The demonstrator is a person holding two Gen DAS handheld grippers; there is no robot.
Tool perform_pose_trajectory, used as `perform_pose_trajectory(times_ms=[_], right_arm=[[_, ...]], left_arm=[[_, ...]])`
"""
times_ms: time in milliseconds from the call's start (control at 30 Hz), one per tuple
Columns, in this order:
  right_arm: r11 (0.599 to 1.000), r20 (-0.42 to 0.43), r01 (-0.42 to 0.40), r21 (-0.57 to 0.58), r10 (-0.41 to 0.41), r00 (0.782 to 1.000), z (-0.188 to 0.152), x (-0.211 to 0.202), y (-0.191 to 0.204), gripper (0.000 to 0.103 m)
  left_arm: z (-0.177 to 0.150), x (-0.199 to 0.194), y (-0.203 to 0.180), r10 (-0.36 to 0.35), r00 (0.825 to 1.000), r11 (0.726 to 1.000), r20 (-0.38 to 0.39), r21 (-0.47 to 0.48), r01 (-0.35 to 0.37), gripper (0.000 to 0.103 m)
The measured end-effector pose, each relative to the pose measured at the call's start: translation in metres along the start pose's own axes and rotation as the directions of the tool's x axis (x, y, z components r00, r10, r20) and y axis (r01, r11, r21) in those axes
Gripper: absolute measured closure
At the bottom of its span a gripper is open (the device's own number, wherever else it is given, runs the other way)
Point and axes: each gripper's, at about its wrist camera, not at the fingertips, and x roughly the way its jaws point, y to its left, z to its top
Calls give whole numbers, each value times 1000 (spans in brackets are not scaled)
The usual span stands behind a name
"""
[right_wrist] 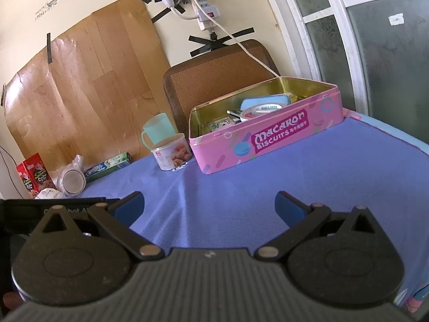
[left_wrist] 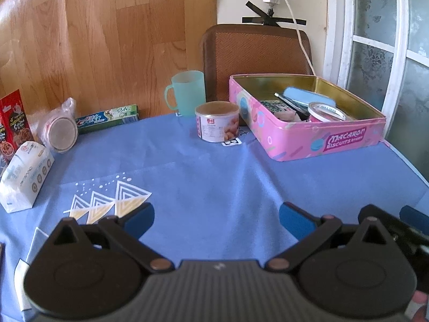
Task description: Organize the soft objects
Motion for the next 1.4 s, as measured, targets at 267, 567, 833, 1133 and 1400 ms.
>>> perform_pose_trajectory(times_ms=[267, 567, 833, 1133, 1400], right_arm=[[1000, 42, 17, -22, -17, 999, 3, -2, 1, 0], [997, -32, -58, -50, 56, 998, 28, 11, -1, 0], [991, -47, -98, -90, 94, 994, 45, 25, -3, 0], [994, -10, -75, -79, 74, 997, 36, 20, -14, 0], [996, -3, -68, -61, 68, 998, 38, 18, -22, 0]], left_arm=[[2, 6, 1, 2, 1000, 1000, -10, -5, -2, 0], [6, 6, -8, -1, 1000, 1000, -13, 11, 2, 0], [15, 3, -7, 45, 999, 999, 6, -14, -44, 0], [19, 7, -23, 62, 998, 998, 7, 16, -63, 0], [18, 8, -32, 46, 999, 999, 2, 26, -46, 0]])
